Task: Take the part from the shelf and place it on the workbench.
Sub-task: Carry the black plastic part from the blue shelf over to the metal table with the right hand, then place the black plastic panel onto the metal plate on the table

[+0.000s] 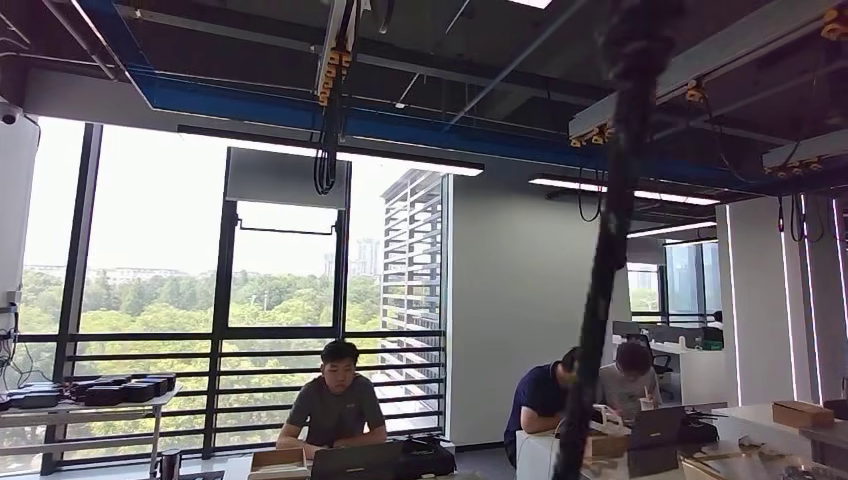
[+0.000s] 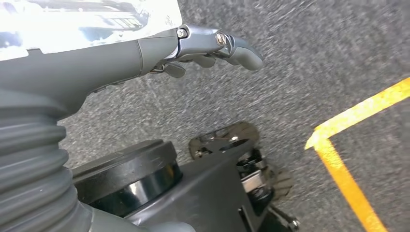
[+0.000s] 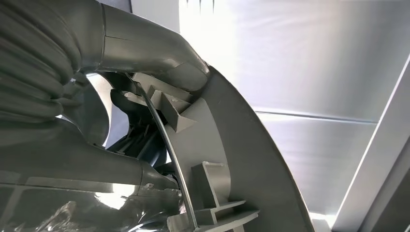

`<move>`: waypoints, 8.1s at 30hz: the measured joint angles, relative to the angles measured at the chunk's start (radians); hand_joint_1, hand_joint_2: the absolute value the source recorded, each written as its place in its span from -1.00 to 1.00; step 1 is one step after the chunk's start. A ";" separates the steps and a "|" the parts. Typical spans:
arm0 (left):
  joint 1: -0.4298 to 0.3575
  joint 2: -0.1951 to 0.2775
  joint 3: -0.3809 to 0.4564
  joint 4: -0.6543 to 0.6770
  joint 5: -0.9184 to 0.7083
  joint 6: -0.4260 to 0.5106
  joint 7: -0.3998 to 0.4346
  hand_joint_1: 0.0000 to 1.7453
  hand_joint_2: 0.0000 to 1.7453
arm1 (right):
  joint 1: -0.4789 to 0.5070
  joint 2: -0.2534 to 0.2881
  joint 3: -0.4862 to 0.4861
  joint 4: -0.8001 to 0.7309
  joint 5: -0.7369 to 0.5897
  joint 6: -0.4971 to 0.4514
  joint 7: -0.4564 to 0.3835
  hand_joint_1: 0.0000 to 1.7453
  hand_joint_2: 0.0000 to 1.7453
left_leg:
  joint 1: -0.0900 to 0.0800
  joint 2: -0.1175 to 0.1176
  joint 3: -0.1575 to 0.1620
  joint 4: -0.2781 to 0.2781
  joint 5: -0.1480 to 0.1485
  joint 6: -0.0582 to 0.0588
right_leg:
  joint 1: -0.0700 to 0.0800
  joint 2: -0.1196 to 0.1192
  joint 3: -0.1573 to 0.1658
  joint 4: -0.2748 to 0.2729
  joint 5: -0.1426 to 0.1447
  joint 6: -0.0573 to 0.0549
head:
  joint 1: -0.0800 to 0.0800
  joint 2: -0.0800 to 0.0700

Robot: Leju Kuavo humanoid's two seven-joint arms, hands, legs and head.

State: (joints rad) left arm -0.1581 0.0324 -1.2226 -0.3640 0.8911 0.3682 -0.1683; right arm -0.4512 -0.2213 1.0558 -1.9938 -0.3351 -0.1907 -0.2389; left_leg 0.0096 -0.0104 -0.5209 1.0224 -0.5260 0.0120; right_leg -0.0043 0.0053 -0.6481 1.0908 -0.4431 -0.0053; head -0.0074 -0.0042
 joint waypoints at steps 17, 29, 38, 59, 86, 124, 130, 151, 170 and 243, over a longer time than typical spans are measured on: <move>-0.011 0.001 0.000 0.000 -0.003 -0.001 0.013 -1.00 1.00 | -0.037 -0.008 -0.010 0.005 -0.029 0.035 0.000 1.00 1.00 | -0.001 0.005 -0.083 0.027 0.074 -0.028 | 0.000 0.001 0.135 -0.074 -0.093 -0.016 | 0.019 0.000; -0.014 0.000 0.000 0.000 -0.008 -0.001 0.015 -1.00 1.00 | -0.037 -0.012 -0.013 0.008 -0.030 0.039 -0.001 1.00 1.00 | 0.007 0.001 -0.006 -0.001 0.009 0.000 | -0.003 -0.003 -0.042 0.097 -0.046 0.011 | -0.001 0.000; -0.021 0.000 0.000 0.000 -0.009 -0.001 0.014 -1.00 1.00 | -0.040 -0.012 -0.016 0.010 -0.030 0.040 -0.002 1.00 1.00 | 0.003 0.004 -0.023 0.091 -0.073 -0.047 | -0.005 -0.003 0.052 -0.068 -0.023 -0.032 | 0.009 0.000; -0.013 0.006 0.000 0.000 -0.008 -0.001 0.012 -1.00 1.00 | -0.037 -0.015 -0.016 0.012 -0.029 0.041 -0.001 1.00 1.00 | 0.007 0.003 -0.010 -0.010 0.017 -0.001 | -0.011 -0.003 -0.049 0.128 -0.066 0.024 | 0.001 0.000; 0.003 0.035 0.001 -0.001 -0.002 0.033 0.011 -1.00 1.00 | -0.037 -0.028 -0.035 0.017 -0.026 0.028 0.012 1.00 1.00 | 0.003 0.005 -0.045 -0.006 0.038 0.009 | -0.007 0.000 -0.021 0.167 -0.173 0.015 | 0.007 0.000; -0.003 0.011 0.011 0.000 0.020 0.008 -0.026 -1.00 1.00 | -0.140 -0.041 -0.042 -0.007 0.022 -0.010 0.091 1.00 1.00 | -0.001 0.006 0.010 -0.013 -0.013 -0.012 | -0.004 -0.002 0.021 -0.048 -0.007 0.002 | 0.003 0.000; -0.008 0.007 0.017 0.001 0.023 0.006 -0.031 -1.00 1.00 | -0.163 -0.040 -0.042 -0.009 0.008 -0.025 0.097 1.00 1.00 | 0.002 0.009 -0.034 0.107 -0.079 -0.042 | -0.011 -0.002 0.056 -0.073 -0.034 -0.031 | 0.012 0.000; -0.003 0.007 0.018 0.009 0.022 0.009 -0.025 -1.00 1.00 | -0.169 -0.052 -0.037 -0.007 -0.001 -0.032 0.085 1.00 1.00 | 0.002 0.003 -0.018 -0.002 0.010 0.009 | -0.008 0.000 -0.046 0.102 -0.060 0.011 | 0.001 0.000; -0.006 0.007 0.019 0.010 0.019 0.009 -0.024 -1.00 1.00 | -0.172 -0.056 -0.034 -0.005 -0.002 -0.030 0.083 1.00 1.00 | -0.003 0.005 -0.072 0.026 0.049 -0.021 | -0.004 0.002 0.102 -0.069 -0.081 -0.011 | 0.021 0.000; -0.026 -0.004 0.025 0.017 -0.004 0.007 0.024 -1.00 1.00 | -0.384 -0.068 -0.004 0.378 0.128 -0.102 0.489 1.00 1.00 | -0.005 0.004 -0.028 -0.017 0.025 -0.017 | -0.001 -0.001 0.042 -0.070 -0.030 -0.012 | 0.009 0.000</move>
State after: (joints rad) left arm -0.1840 0.0289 -1.1975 -0.3471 0.8874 0.3748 -0.1448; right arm -0.8355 -0.2893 1.0520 -1.6156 -0.2076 -0.2932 0.2504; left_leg 0.0050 -0.0059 -0.5484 1.0049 -0.5014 -0.0048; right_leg -0.0056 0.0045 -0.6061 1.0208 -0.4731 -0.0174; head 0.0016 -0.0042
